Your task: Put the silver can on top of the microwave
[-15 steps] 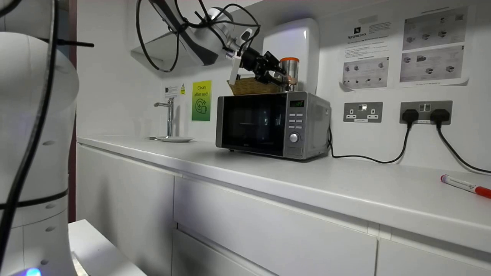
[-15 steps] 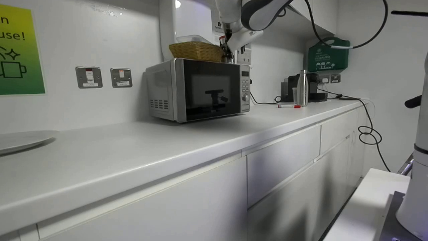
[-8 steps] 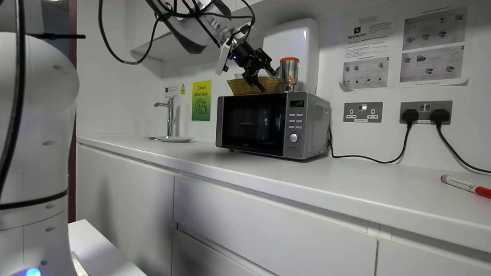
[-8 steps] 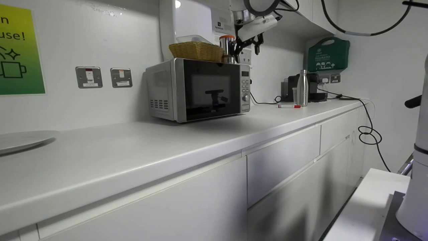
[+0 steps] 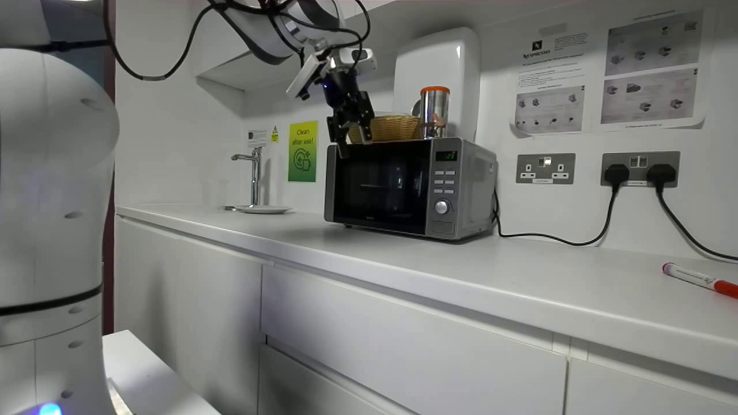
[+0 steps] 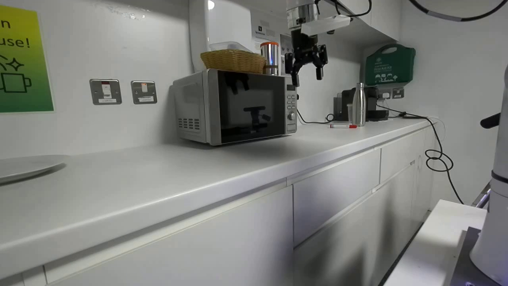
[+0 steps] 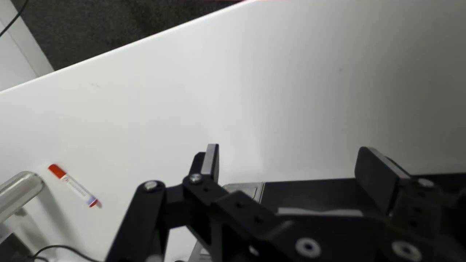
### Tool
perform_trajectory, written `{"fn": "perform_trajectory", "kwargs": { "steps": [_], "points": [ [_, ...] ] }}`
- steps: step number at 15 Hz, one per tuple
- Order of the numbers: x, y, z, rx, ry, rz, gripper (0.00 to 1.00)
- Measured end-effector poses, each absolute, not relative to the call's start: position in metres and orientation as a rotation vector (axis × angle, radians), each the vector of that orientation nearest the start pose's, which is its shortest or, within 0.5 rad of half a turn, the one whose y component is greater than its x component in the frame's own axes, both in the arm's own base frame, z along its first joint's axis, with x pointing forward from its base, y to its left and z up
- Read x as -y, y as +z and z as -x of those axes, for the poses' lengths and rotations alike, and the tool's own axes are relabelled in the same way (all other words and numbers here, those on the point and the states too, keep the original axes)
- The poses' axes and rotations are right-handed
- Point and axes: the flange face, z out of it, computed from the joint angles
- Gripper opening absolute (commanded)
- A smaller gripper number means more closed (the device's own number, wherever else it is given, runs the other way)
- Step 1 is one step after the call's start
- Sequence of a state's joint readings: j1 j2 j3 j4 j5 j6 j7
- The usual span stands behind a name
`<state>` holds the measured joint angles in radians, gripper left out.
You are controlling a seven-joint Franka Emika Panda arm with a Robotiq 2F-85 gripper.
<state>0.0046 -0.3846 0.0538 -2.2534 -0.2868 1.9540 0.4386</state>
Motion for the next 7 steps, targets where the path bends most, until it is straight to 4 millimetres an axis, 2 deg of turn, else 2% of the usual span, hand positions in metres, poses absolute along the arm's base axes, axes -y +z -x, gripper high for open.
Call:
{"fn": "perform_trajectory", "kwargs": {
  "steps": [4, 7],
  "points": [
    [-0.022, 0.517, -0.428, -0.238, -0.026, 3.278, 1.00],
    [-0.026, 0.497, -0.414, -0.086, 0.169, 3.278, 1.00]
  ]
}}
